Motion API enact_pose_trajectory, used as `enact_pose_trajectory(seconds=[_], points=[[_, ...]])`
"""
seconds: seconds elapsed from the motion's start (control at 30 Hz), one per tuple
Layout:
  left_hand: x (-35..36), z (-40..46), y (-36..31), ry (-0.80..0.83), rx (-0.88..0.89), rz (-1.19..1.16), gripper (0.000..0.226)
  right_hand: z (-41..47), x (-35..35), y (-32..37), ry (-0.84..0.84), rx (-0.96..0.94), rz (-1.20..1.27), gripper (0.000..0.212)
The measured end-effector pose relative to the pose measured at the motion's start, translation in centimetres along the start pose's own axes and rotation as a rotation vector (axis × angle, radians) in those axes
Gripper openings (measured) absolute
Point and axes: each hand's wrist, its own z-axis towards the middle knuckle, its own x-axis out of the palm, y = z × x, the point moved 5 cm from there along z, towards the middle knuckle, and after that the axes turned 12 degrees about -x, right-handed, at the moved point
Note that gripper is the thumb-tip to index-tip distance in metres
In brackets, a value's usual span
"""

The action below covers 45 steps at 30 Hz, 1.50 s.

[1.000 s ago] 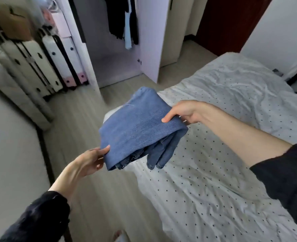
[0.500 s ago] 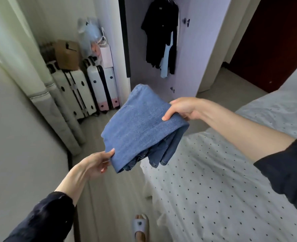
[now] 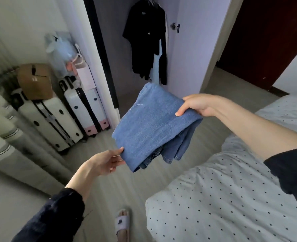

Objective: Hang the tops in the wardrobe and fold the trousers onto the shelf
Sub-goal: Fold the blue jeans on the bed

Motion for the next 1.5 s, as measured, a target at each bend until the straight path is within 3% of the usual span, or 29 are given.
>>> enact_pose_trajectory(seconds=[0.37,0.53,0.83,1.1,1.23,1.4,1.5], points=[[0.7,13.7,-21.8,-0.021,-0.042,0.112,0.025,18.2,-9.8,2.9,-0.065,0.202,0.079,0.038],[3.7,18.2,-28.2,0.046,-0.100,0.024,0.020,23.4,-15.1,5.1,-0.120,0.169,0.063,0.035],[10.7,23.0,-40.8,0.098,-0.008,-0.103,0.013,32.2,-26.6,9.6,-0.142,0.059,-0.140,0.027],[17.0,20.5,-59.1,0.150,0.286,-0.243,0.027,40.4,-38.8,24.4,-0.080,-0.249,-0.534,0.018],[17.3,16.5,-67.3,0.200,0.469,-0.266,0.050,42.3,-42.4,32.5,-0.072,-0.436,-0.641,0.022],[14.9,9.8,-76.5,0.029,0.794,-0.214,0.037,44.3,-43.8,42.5,-0.079,-0.688,-0.685,0.024],[11.6,5.6,-81.8,-0.095,0.991,-0.267,0.042,45.1,-44.1,48.9,-0.133,-0.857,-0.730,0.035]])
